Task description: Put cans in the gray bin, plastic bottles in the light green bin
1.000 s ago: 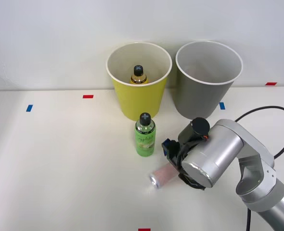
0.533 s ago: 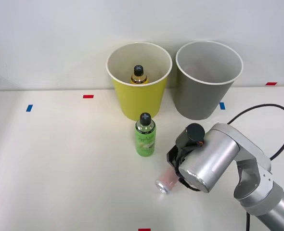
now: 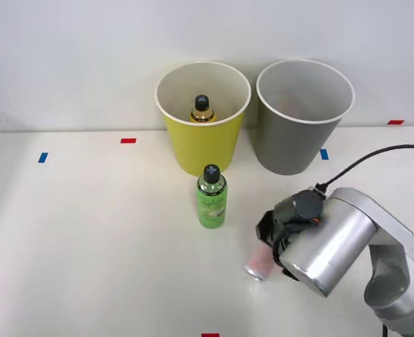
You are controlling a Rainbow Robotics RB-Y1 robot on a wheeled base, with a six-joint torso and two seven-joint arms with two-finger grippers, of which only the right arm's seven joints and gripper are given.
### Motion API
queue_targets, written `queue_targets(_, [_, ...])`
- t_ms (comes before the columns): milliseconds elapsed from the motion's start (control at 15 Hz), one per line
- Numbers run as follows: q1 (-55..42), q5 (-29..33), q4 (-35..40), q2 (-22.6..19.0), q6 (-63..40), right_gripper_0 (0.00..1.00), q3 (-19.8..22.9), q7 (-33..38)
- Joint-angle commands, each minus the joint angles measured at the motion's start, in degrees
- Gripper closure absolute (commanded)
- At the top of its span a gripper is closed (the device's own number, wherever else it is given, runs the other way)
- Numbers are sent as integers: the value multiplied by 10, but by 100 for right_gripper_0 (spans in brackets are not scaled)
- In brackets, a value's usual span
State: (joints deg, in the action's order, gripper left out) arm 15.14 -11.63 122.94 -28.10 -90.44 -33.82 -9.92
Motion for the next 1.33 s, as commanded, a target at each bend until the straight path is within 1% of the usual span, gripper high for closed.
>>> queue_targets(67, [-78, 20, 114, -51, 39, 100, 64, -120])
queue_targets(267, [-139, 51, 179, -64, 100, 100, 118, -219])
queue_targets(467, [-172, 73, 199, -64, 177, 100, 157, -298])
queue_targets(733, [-190, 74, 199, -47, 307, 100, 206, -360])
queue_targets(800, [-189, 71, 199, -38, 338, 100, 215, -360])
queue_targets(933, [-187, 40, 198, -21, 410, 100, 245, -360])
queue_targets(1000, [-177, 31, 198, -13, 427, 100, 255, -360])
queue_targets(1133, [-135, 0, 168, 8, 461, 100, 271, -362])
queue_targets(1267, [-70, -38, 83, 29, 540, 100, 280, -368])
queue_targets(1333, [-40, -45, 49, 38, 562, 100, 285, -371])
